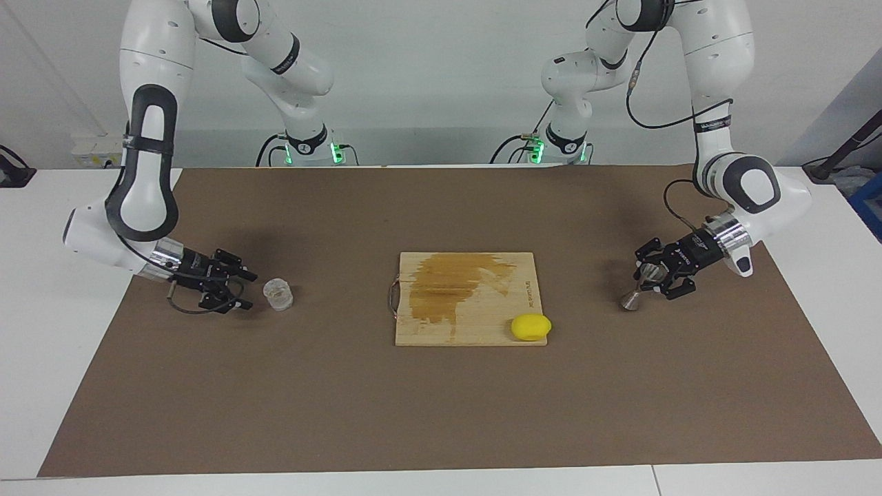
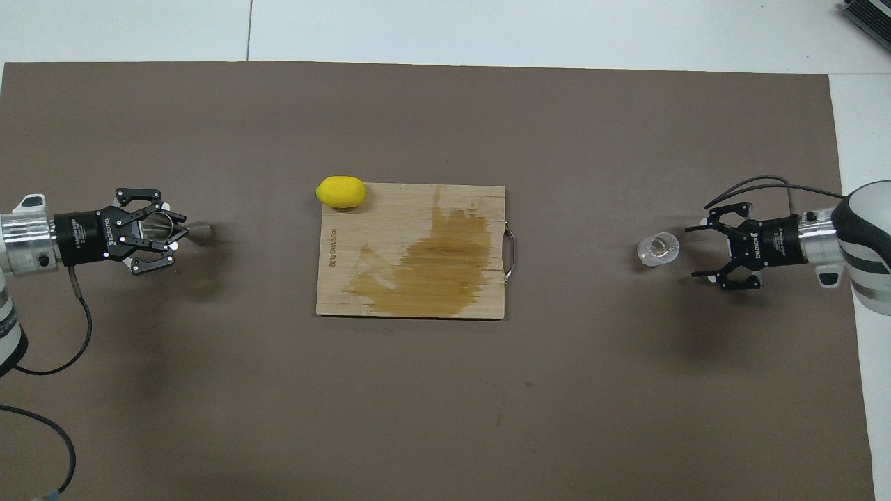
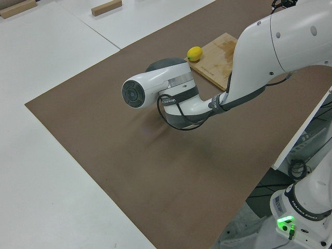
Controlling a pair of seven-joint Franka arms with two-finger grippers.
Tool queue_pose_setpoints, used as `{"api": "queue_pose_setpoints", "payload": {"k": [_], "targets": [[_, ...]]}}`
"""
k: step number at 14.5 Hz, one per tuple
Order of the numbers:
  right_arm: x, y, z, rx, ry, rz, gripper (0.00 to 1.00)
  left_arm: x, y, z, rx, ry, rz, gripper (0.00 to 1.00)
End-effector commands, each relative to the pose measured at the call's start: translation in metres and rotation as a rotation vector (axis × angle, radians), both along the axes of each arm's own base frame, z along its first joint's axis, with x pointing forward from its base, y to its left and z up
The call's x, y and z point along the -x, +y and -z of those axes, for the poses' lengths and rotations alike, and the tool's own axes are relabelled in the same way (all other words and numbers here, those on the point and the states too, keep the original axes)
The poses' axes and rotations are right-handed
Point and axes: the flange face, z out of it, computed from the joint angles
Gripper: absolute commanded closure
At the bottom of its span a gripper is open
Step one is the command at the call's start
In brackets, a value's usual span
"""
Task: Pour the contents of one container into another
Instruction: 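Reach the cup with the left gripper while the right gripper reaches the glass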
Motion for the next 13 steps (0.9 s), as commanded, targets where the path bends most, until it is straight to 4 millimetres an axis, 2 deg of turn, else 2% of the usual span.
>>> {"api": "queue_pose_setpoints", "payload": {"k": [1,2,6,8,11,13], "targets": [[-0.005,0.009,-0.001,0.011,0.005,0.041,0.05,0.004,0.002,-0.006,0.002,-0.008,-0.032,1.00],[-0.006,0.010,0.000,0.015,0.025,0.072,0.01,0.004,0.002,-0.005,0.001,-0.006,-0.034,1.00],[-0.006,0.015,0.005,0.014,0.040,0.084,0.00,0.004,0.001,-0.005,0.009,0.013,-0.044,1.00],[-0.004,0.016,0.014,-0.009,0.054,0.101,0.00,0.002,-0.007,-0.011,0.048,0.041,-0.031,1.00],[-0.003,0.017,0.021,-0.027,0.061,0.113,0.00,-0.007,-0.030,-0.032,0.112,0.091,-0.047,1.00],[-0.002,0.019,0.022,-0.030,0.064,0.109,0.00,-0.010,-0.060,-0.064,0.140,0.096,-0.062,1.00]]}}
